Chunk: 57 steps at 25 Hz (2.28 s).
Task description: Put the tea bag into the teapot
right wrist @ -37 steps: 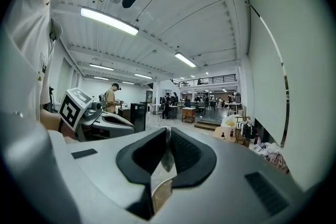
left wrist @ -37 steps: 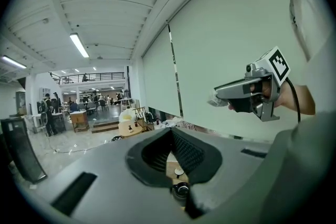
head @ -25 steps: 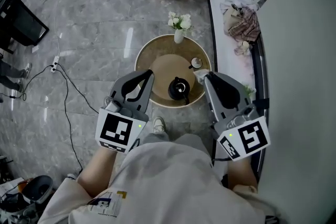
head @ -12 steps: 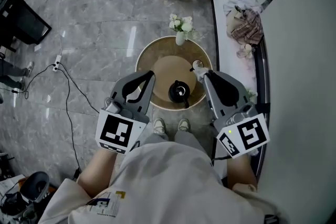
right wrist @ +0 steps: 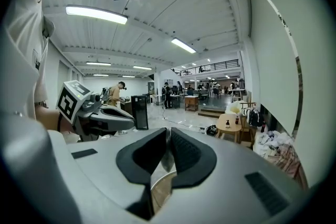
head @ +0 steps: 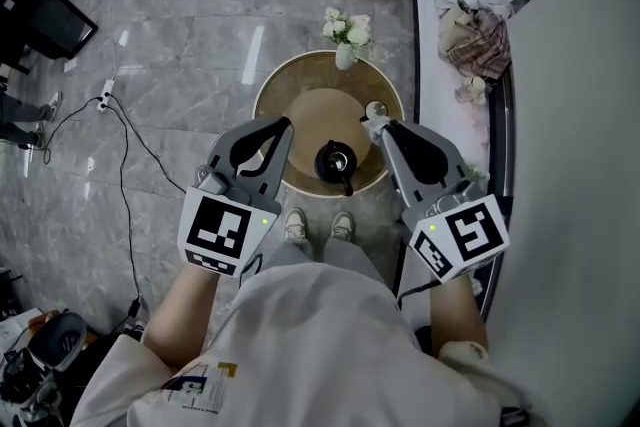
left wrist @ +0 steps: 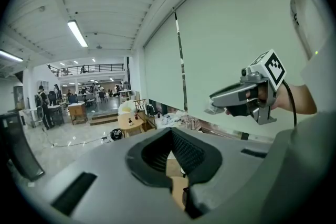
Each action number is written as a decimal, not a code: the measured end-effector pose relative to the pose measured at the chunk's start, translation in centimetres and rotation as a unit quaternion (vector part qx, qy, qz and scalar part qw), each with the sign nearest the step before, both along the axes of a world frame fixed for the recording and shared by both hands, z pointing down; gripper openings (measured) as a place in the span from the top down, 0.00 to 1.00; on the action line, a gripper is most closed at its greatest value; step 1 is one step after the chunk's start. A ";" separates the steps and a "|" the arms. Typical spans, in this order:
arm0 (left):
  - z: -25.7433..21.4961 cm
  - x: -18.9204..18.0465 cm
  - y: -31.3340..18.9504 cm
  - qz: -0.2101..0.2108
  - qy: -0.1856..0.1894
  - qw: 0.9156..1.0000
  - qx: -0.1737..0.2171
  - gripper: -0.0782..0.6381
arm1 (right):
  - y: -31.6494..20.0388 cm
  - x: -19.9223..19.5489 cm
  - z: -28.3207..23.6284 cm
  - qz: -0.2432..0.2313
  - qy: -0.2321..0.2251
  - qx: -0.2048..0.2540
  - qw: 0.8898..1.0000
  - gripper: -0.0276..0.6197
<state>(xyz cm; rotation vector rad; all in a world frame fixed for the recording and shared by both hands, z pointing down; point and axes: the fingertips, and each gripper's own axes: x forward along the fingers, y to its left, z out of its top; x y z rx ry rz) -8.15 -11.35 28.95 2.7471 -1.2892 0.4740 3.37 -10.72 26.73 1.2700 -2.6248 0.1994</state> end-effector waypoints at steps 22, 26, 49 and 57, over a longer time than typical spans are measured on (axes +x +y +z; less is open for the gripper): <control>14.0 2.8 -5.0 0.013 -0.020 0.991 -0.132 0.88 | -5.0 0.2 17.9 -0.002 -0.001 -0.183 0.983 0.91; 16.6 3.1 -5.4 0.014 -0.024 0.988 -0.151 0.88 | -5.1 0.1 21.6 -0.014 0.021 -0.210 0.977 0.91; 34.3 6.2 -4.0 0.059 -0.070 0.950 -0.300 0.88 | -3.1 0.6 44.0 -0.019 0.089 -0.378 0.921 0.91; 38.7 7.5 -2.8 0.074 -0.075 0.933 -0.344 0.88 | -2.4 1.1 49.0 -0.015 0.128 -0.406 0.905 0.91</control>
